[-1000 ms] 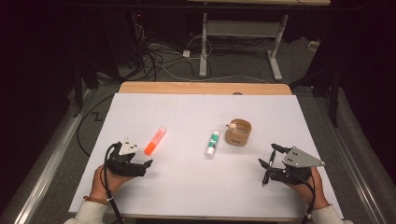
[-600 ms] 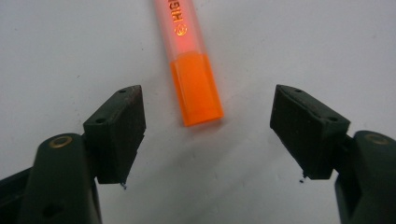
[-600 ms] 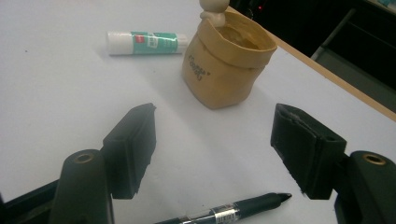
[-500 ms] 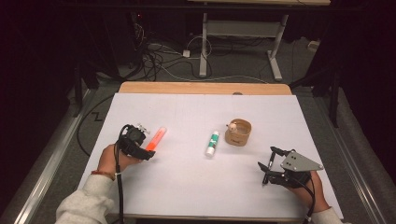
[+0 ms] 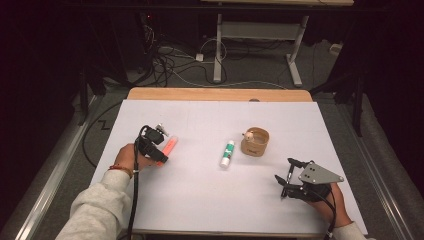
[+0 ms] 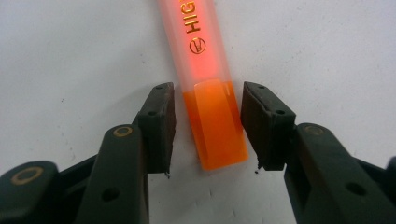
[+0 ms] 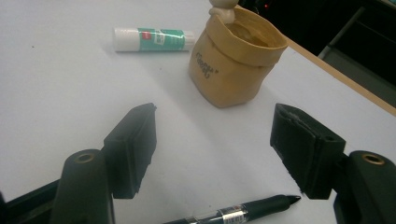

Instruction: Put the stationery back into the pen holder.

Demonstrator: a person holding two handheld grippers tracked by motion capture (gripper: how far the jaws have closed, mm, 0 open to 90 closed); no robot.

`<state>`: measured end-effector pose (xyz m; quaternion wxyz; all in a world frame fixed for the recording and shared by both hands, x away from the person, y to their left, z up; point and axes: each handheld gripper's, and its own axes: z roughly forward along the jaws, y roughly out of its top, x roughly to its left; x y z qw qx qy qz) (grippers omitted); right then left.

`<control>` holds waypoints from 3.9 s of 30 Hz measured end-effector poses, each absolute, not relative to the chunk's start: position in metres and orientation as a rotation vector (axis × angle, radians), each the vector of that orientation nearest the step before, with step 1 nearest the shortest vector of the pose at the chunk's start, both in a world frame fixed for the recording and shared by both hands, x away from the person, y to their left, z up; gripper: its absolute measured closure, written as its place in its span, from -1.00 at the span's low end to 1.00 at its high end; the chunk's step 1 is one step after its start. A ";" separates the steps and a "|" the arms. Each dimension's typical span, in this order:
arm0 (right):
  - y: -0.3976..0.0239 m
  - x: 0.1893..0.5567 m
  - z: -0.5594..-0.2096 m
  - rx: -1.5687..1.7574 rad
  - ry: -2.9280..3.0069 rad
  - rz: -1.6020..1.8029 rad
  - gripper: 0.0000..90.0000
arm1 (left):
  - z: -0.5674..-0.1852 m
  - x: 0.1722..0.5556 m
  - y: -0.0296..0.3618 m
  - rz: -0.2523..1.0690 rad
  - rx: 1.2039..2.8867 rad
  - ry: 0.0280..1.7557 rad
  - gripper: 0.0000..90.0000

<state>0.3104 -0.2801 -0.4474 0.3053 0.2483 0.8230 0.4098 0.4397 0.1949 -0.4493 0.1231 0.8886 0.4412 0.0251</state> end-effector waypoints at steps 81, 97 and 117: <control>-0.116 0.296 -0.474 -0.138 1.971 0.364 0.64 | -0.390 0.382 0.010 -0.054 2.730 0.515 0.42; -0.134 0.307 -0.463 -0.071 1.933 0.364 0.72 | -0.378 0.375 0.032 0.135 2.462 0.454 -0.01; -0.186 0.325 -0.431 0.261 2.028 0.728 0.72 | -0.408 0.341 0.115 0.597 2.162 0.478 -0.44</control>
